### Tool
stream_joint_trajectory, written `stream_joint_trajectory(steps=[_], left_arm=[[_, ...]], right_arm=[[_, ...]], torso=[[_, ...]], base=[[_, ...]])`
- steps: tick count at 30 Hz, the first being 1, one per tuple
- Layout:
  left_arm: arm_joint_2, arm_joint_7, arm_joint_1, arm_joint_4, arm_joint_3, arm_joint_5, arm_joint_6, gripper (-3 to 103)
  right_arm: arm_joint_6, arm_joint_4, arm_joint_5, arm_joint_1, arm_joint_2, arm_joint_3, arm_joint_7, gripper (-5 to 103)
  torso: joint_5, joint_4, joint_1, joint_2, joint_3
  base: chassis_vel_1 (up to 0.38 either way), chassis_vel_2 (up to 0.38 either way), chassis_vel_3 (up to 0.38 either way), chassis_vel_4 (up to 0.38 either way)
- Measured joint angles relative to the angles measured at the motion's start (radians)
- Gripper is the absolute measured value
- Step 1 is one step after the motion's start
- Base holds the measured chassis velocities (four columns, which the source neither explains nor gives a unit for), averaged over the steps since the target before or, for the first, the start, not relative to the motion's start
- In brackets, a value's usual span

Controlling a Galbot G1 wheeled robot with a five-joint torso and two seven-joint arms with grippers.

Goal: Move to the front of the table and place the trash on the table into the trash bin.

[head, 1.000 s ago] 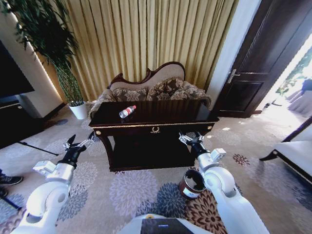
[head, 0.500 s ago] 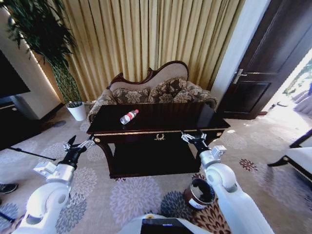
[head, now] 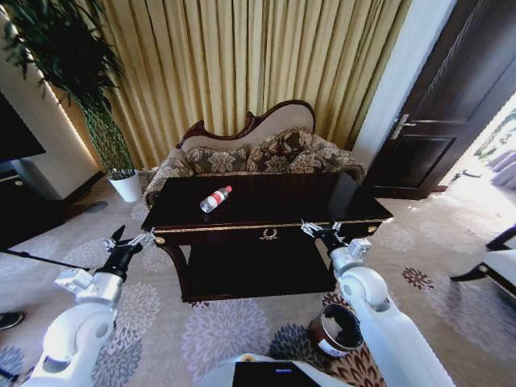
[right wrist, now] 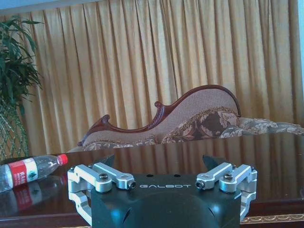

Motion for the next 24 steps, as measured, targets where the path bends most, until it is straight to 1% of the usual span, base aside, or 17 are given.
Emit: stream_joint_trajectory(steps=[11,24], left_arm=[[-0.003,0.003,0.000,0.007,0.004,0.003,-0.011,100],[-0.007,0.004,0.004,0.004,0.007,0.006,-0.016,100]], right_arm=[[-0.015,-0.002,0.004,0.010,-0.002,-0.008,-0.003,100],[-0.010,-0.014,0.002,0.013,0.002,-0.008,-0.019,100]], torso=[[0.0000,0.0000,0.000,0.000,0.000],[0.0000,0.0000,0.000,0.000,0.000]], base=[[0.000,0.000,0.000,0.000],[0.000,0.000,0.000,0.000]])
